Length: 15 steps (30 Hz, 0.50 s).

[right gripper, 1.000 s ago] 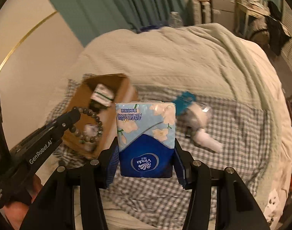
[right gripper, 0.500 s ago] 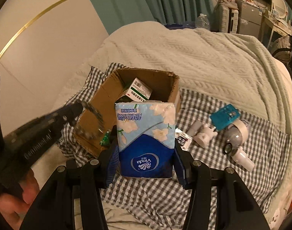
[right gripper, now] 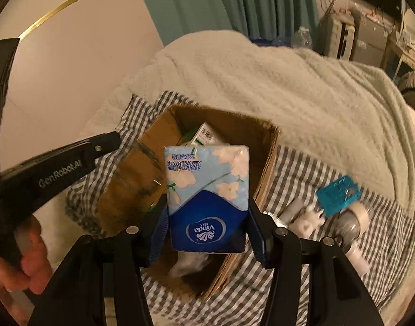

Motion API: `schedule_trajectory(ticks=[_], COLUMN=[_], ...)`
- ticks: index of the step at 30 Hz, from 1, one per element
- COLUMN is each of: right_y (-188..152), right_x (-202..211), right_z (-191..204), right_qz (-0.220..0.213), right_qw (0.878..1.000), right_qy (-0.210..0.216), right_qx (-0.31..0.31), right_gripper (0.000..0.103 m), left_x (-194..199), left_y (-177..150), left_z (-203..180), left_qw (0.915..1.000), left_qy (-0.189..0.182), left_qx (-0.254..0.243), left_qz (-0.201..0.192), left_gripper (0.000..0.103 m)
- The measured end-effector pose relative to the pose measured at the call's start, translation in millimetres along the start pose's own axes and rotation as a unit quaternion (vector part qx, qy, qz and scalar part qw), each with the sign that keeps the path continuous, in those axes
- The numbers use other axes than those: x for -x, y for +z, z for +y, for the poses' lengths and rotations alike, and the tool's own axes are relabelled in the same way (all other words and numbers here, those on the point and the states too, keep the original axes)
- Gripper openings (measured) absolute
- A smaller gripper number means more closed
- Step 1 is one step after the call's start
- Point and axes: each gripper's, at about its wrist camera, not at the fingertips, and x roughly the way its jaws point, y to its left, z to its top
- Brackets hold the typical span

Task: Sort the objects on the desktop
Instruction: 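Open both tools over the box and withdraw toward the pile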

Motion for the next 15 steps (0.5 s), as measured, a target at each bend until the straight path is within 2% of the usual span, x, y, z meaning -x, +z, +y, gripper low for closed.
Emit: schedule_trajectory(ticks=[1, 2, 3, 9, 11, 15], right_y=[1.8, 2.9, 3.7, 5.3, 4.9, 2.0], right_x=[0.2, 0.6, 1.6, 11.2, 17.2, 34.0], right_z=[-2.3, -4.2, -7.0, -23.5, -32.8, -57.5], right_qz=[-0.004, -0.007, -0.011, -0.014, -0.016, -0.020], right_qw=[1.000, 1.000, 1.000, 1.000, 1.000, 0.999], right_qy=[0.003, 0.003, 0.001, -0.013, -0.019, -0.031], right_qx=[-0.001, -0.002, -0.004, 0.007, 0.003, -0.011], right_gripper=[0.066, 0.070, 0.072, 0.072, 0.072, 0.072], left_x=[-2.2, -3.4, -4.4, -5.7, -2.2, 10.5], left_y=[2.6, 3.7, 4.6, 5.8, 4.8, 1.7], left_z=[-1.8, -2.6, -2.7, -20.2, -33.4, -62.6], left_qw=[0.9998, 0.9997, 0.9997, 0.9997, 0.9999, 0.9999], left_qy=[0.017, 0.023, 0.026, 0.008, 0.005, -0.004], left_qx=[-0.005, -0.004, 0.000, 0.019, 0.010, -0.013], left_qz=[0.004, 0.003, 0.001, 0.008, 0.008, -0.005], left_gripper=[0.041, 0.064, 0.069, 0.071, 0.076, 0.076])
